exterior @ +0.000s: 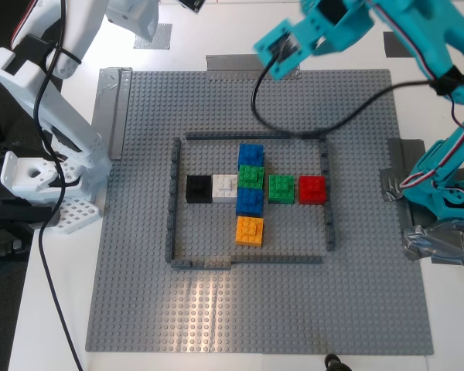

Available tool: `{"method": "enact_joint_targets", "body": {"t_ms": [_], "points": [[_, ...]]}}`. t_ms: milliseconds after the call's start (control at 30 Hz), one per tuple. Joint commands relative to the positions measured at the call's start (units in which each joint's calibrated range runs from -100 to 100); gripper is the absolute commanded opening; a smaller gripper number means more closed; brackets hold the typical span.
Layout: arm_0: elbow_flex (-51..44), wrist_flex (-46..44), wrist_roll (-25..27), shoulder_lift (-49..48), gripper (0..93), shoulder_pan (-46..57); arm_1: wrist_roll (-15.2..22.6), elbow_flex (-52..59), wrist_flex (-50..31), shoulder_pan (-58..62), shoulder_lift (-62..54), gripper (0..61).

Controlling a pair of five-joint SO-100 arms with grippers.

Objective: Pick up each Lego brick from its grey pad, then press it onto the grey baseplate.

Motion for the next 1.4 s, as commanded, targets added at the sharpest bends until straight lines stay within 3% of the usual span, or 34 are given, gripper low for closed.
{"method": "enact_joint_targets", "body": {"t_ms": [0,600,967,1367], "points": [[-2.40,0.34,1.74,-2.72,0.0,9.09,0.15,-1.62,-0.15,-0.26,-3.56,0.2],[-2.22,0.26,5.25,-2.72,0.0,28.53,1.08,-0.62,-0.88,0.90,-3.56,0.2],[-1.32,0.34,5.64,-1.94,0.0,32.66,1.56,-0.90,-1.05,1.41,-3.73,0.2],[9.16,-0.39,5.35,-1.86,0.0,33.83,0.98,-0.99,-0.88,0.97,-4.33,0.2]]}}
